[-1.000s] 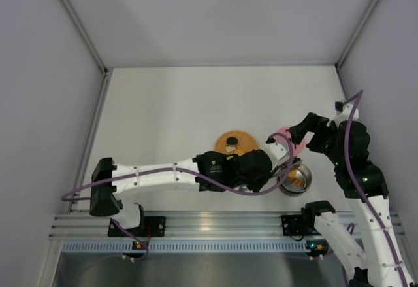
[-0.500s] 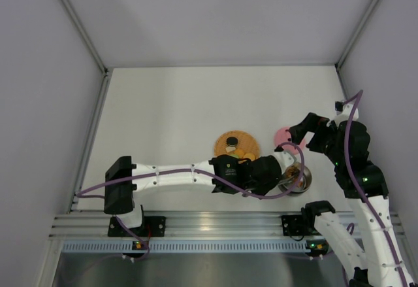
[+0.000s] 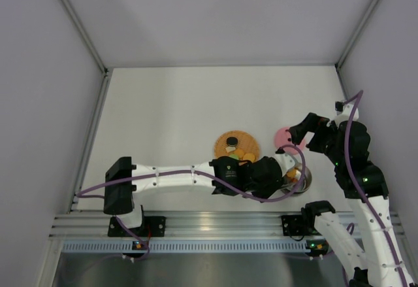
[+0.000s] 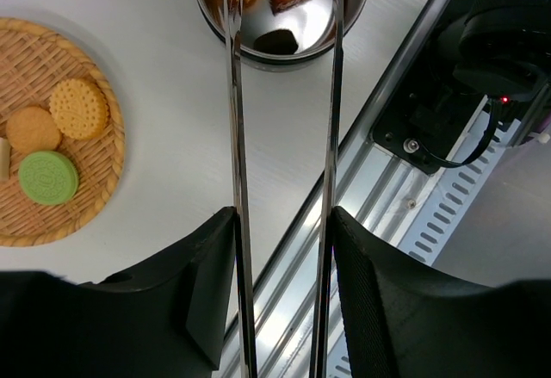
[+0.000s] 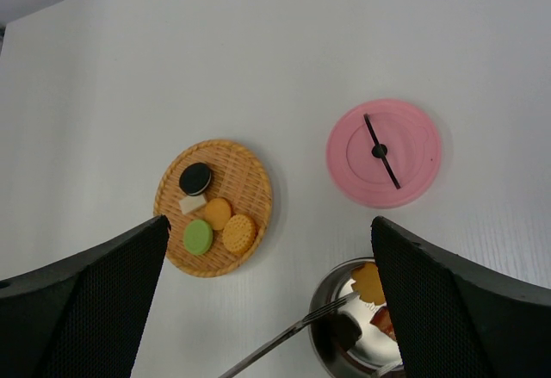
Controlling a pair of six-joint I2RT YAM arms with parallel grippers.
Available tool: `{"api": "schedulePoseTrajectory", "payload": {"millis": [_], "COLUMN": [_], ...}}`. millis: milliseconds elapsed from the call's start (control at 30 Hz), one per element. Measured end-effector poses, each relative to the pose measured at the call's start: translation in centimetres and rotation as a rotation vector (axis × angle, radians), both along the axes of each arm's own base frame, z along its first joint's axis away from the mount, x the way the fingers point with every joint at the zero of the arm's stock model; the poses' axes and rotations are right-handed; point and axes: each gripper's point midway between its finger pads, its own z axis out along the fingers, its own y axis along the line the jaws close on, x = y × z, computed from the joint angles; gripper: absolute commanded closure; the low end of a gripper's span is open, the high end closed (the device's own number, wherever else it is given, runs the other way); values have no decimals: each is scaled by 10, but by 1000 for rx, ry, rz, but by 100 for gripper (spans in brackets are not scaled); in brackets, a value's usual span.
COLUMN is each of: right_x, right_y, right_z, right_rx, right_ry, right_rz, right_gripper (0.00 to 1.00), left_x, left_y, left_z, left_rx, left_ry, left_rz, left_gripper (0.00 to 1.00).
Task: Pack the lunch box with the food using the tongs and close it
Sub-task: Place the fake food in the packing box, then pick up the fake food from the plate.
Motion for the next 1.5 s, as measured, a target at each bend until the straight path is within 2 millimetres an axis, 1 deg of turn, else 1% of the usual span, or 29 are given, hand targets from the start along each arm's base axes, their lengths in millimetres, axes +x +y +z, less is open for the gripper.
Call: {"api": "schedulePoseTrajectory", "payload": {"millis": [133, 267, 333, 433, 533, 633, 700, 767, 833, 900, 1300, 1500], "right_x": [0, 0, 0, 0, 0, 0, 0, 0, 0, 0, 0, 0], "right_y": [0, 0, 0, 0, 0, 0, 0, 0, 0, 0, 0, 0], "right_z": [0, 0, 0, 0, 0, 0, 0, 0, 0, 0, 0, 0], "right_rx": [0, 0, 0, 0, 0, 0, 0, 0, 0, 0, 0, 0], "right_ry": [0, 0, -1, 0, 0, 0, 0, -1, 0, 0, 0, 0], "right_rz": [0, 0, 0, 0, 0, 0, 0, -1, 0, 0, 0, 0], "right_gripper": [1, 0, 0, 0, 0, 1, 0, 1, 0, 0, 1, 0], "left_x": [7, 15, 24, 39, 64, 96, 113, 122, 125, 124, 125, 125], "left_y": [3, 11, 18, 31, 53, 85, 109, 123, 133, 137, 139, 141], "left_z": [5, 22, 39, 58, 66, 59, 46, 33, 22, 17, 9, -4], "left_rx": [-6, -35, -73, -112, -131, -117, -82, -48, -17, 1, 13, 48], "left_ry": [-33, -74, -104, -128, -132, -127, -117, -106, -93, -82, -44, -28], "left_rz": [31, 75, 127, 216, 345, 487, 571, 617, 643, 647, 667, 666], "left_gripper": [49, 50, 51, 51, 51, 50, 49, 46, 46, 46, 46, 46]}}
